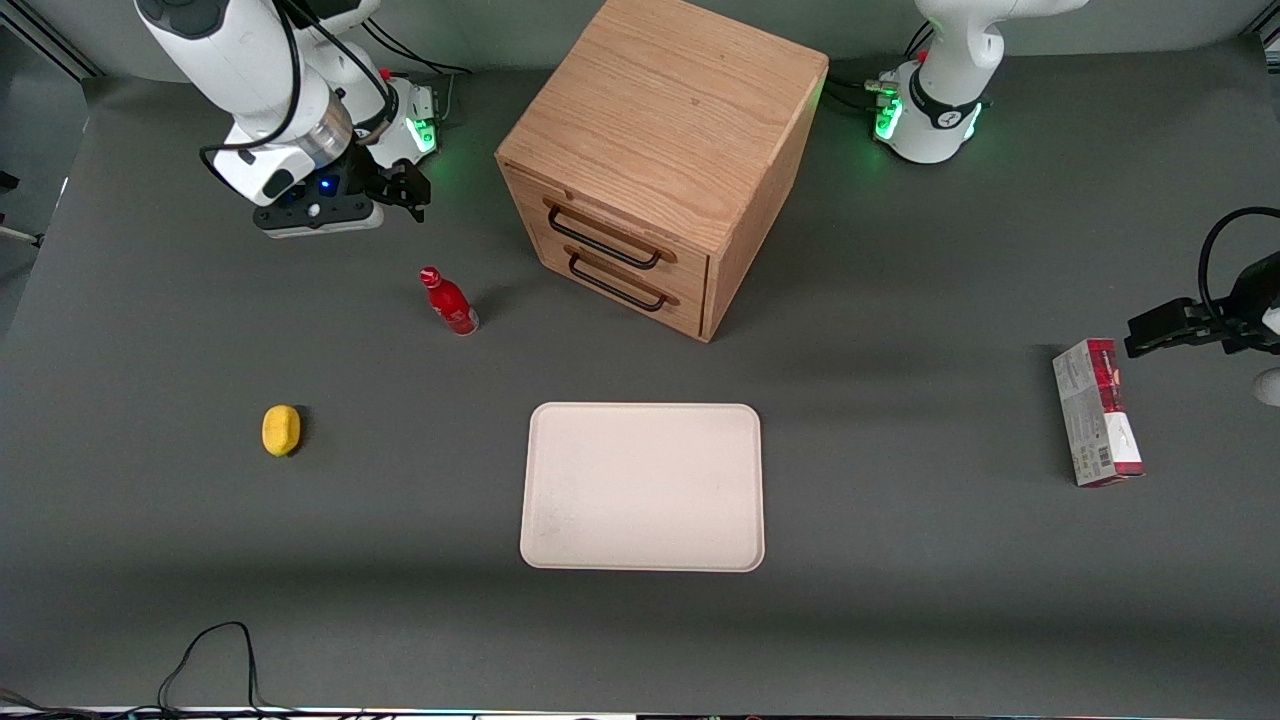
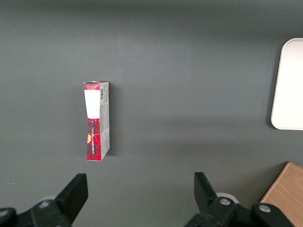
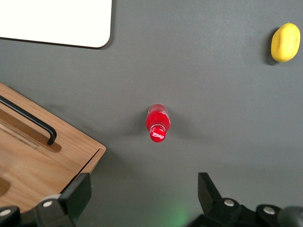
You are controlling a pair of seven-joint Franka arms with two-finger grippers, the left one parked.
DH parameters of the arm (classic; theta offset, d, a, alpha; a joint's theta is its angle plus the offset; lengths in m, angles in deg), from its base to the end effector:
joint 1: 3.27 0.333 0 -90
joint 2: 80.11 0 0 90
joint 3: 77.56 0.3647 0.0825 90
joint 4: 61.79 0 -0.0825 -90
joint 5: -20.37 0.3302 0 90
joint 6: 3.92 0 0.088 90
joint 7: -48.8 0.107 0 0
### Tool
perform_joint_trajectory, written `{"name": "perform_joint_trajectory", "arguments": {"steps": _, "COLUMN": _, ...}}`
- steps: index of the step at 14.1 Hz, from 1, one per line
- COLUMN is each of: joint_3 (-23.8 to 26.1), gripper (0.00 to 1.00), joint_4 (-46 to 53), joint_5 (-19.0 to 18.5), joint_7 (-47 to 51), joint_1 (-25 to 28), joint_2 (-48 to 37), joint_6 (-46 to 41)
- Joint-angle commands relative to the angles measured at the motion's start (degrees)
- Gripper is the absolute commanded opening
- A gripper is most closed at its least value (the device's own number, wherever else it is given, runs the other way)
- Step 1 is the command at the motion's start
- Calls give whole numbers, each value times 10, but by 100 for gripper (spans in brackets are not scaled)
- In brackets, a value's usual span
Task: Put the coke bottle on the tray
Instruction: 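Move the right gripper toward the red Coca-Cola bottle lying on the table, then lower the open right gripper around the bottle and close it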
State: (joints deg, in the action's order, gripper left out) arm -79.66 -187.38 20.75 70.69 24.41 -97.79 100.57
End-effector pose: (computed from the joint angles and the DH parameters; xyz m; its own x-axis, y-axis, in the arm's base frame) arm 0.3514 0.1666 0.5703 0.9960 0.0643 -0.0621 0.0648 -0.9979 0.0061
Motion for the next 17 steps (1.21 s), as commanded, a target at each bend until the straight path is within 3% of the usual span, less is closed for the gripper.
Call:
{"name": "perform_joint_trajectory", "arguments": {"steps": 1, "joint_3": -8, "gripper": 100, "joint_4": -45, "joint_5": 1, "joint_7": 13, "joint_1": 5, "joint_2": -10, "joint_6": 48}}
{"name": "perform_joint_trajectory", "arguments": {"steps": 8, "joint_3": -9, "gripper": 100, "joint_4": -141, "joint_5": 0, "joint_7": 20, "joint_1": 4, "joint_2": 18, "joint_6": 177}}
{"name": "perform_joint_trajectory", "arguments": {"steps": 12, "joint_3": -9, "gripper": 100, "joint_4": -142, "joint_5": -6, "joint_7": 29, "joint_1": 4, "joint_2": 80, "joint_6": 231}}
{"name": "perform_joint_trajectory", "arguments": {"steps": 17, "joint_3": -9, "gripper": 100, "joint_4": -185, "joint_5": -6, "joint_7": 29, "joint_1": 4, "joint_2": 96, "joint_6": 287}}
